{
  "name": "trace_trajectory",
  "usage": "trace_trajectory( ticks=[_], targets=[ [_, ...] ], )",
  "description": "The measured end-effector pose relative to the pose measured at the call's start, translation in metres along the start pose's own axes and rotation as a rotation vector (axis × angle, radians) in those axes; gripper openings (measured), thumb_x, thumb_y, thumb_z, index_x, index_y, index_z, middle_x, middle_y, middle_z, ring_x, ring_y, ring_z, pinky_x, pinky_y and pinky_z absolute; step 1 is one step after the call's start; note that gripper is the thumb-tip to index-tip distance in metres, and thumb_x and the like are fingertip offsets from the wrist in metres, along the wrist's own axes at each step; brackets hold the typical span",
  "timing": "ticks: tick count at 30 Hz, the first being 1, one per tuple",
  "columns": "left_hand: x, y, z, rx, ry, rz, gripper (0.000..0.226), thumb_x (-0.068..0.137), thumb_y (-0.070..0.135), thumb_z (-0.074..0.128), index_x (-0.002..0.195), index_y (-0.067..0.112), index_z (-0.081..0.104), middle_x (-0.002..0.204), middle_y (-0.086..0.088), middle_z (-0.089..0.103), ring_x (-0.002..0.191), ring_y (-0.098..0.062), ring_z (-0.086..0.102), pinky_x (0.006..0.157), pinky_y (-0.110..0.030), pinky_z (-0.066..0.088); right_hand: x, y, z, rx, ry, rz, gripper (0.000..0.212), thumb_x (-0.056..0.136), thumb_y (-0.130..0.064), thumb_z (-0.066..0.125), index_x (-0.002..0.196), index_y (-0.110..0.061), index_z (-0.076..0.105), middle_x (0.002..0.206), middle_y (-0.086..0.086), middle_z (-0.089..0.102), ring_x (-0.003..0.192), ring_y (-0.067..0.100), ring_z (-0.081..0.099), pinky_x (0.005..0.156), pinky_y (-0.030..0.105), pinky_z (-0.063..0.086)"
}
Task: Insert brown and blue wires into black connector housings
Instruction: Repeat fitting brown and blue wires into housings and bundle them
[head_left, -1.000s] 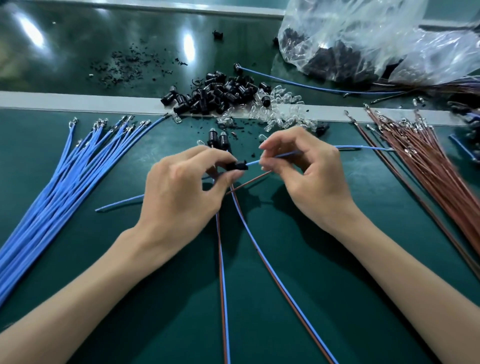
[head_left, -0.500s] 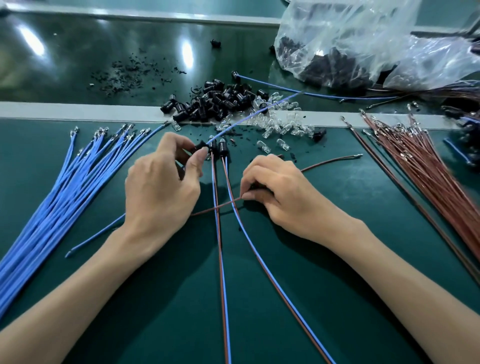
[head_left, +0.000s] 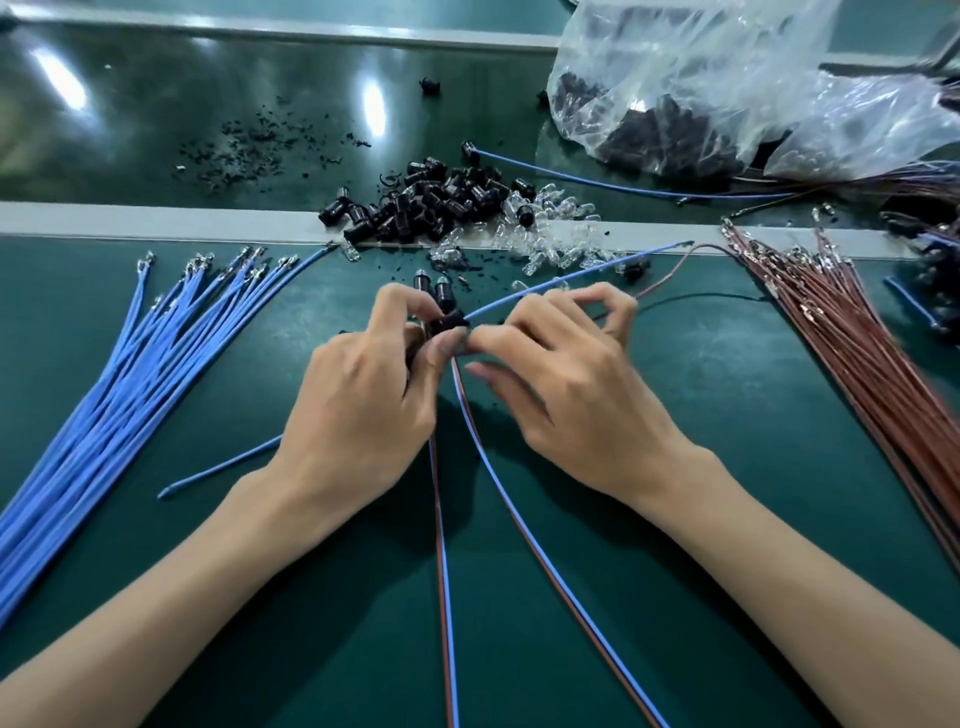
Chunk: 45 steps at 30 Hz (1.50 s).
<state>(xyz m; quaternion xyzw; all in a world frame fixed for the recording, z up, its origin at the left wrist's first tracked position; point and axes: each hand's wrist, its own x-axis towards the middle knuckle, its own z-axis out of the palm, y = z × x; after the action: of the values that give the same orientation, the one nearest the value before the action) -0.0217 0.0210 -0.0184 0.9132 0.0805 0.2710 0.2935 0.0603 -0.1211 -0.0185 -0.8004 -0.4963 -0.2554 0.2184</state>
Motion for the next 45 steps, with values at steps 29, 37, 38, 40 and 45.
trace_trajectory(
  ticks=[29,37,38,40,45],
  targets=[
    [0.002,-0.007,-0.004,-0.294,-0.070,-0.069,0.013,0.083,0.015,0.072,0.093,0.016,0.065,0.082,0.010,0.066,0.067,-0.009,0.055,0.058,-0.004,0.036,0.003,0.012,-0.007,0.255,0.177,0.335,0.008,0.084,-0.014,0.066,0.082,-0.013,0.073,0.083,-0.002,0.047,0.079,0.010,0.045,0.079,0.043,0.031],
    [0.003,-0.008,-0.004,-0.340,-0.058,-0.074,0.012,0.085,0.017,0.069,0.094,0.020,0.063,0.081,0.011,0.065,0.069,-0.008,0.058,0.059,-0.006,0.037,0.001,0.013,-0.004,0.229,0.114,0.289,0.006,0.081,-0.010,0.066,0.079,-0.011,0.072,0.083,0.003,0.051,0.081,0.012,0.047,0.080,0.042,0.028],
    [0.003,-0.008,-0.004,-0.340,-0.059,-0.075,0.012,0.084,0.017,0.069,0.094,0.020,0.064,0.081,0.009,0.066,0.070,-0.009,0.059,0.059,-0.006,0.037,0.001,0.013,-0.004,0.225,0.115,0.280,0.006,0.081,-0.010,0.066,0.078,-0.011,0.072,0.083,0.003,0.051,0.081,0.012,0.047,0.079,0.042,0.028],
    [0.003,-0.008,-0.004,-0.336,-0.064,-0.072,0.012,0.084,0.017,0.069,0.094,0.020,0.064,0.082,0.007,0.067,0.071,-0.010,0.059,0.060,-0.006,0.038,0.001,0.013,-0.003,0.222,0.110,0.260,0.006,0.081,-0.009,0.067,0.079,-0.011,0.071,0.083,0.004,0.053,0.081,0.013,0.047,0.079,0.043,0.029],
    [0.003,-0.007,-0.004,-0.302,-0.074,-0.029,0.013,0.083,0.017,0.071,0.095,0.016,0.065,0.082,-0.002,0.070,0.070,-0.012,0.059,0.060,-0.008,0.041,0.000,0.015,-0.002,0.231,0.131,0.226,0.005,0.083,-0.009,0.068,0.081,-0.011,0.073,0.082,0.004,0.053,0.079,0.013,0.048,0.076,0.048,0.035]
  ],
)
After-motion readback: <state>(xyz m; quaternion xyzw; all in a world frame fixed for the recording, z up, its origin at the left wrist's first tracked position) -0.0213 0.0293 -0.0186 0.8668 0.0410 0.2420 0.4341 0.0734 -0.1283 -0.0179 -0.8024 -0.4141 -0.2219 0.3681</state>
